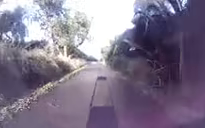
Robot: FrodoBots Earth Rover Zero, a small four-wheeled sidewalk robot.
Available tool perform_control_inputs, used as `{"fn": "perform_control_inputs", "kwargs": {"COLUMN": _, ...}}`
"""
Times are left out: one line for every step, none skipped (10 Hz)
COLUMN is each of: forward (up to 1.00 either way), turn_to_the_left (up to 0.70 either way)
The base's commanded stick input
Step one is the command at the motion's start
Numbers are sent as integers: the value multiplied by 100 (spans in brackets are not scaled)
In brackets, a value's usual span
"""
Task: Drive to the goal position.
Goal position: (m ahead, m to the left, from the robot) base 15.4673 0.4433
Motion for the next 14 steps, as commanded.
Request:
{"fn": "perform_control_inputs", "kwargs": {"forward": 100, "turn_to_the_left": 0}}
{"fn": "perform_control_inputs", "kwargs": {"forward": 100, "turn_to_the_left": 0}}
{"fn": "perform_control_inputs", "kwargs": {"forward": 100, "turn_to_the_left": 0}}
{"fn": "perform_control_inputs", "kwargs": {"forward": 100, "turn_to_the_left": 0}}
{"fn": "perform_control_inputs", "kwargs": {"forward": 100, "turn_to_the_left": 0}}
{"fn": "perform_control_inputs", "kwargs": {"forward": 100, "turn_to_the_left": 0}}
{"fn": "perform_control_inputs", "kwargs": {"forward": 100, "turn_to_the_left": 0}}
{"fn": "perform_control_inputs", "kwargs": {"forward": 100, "turn_to_the_left": 0}}
{"fn": "perform_control_inputs", "kwargs": {"forward": 100, "turn_to_the_left": 0}}
{"fn": "perform_control_inputs", "kwargs": {"forward": 100, "turn_to_the_left": 0}}
{"fn": "perform_control_inputs", "kwargs": {"forward": 100, "turn_to_the_left": 0}}
{"fn": "perform_control_inputs", "kwargs": {"forward": 100, "turn_to_the_left": 0}}
{"fn": "perform_control_inputs", "kwargs": {"forward": 100, "turn_to_the_left": 0}}
{"fn": "perform_control_inputs", "kwargs": {"forward": 100, "turn_to_the_left": 0}}
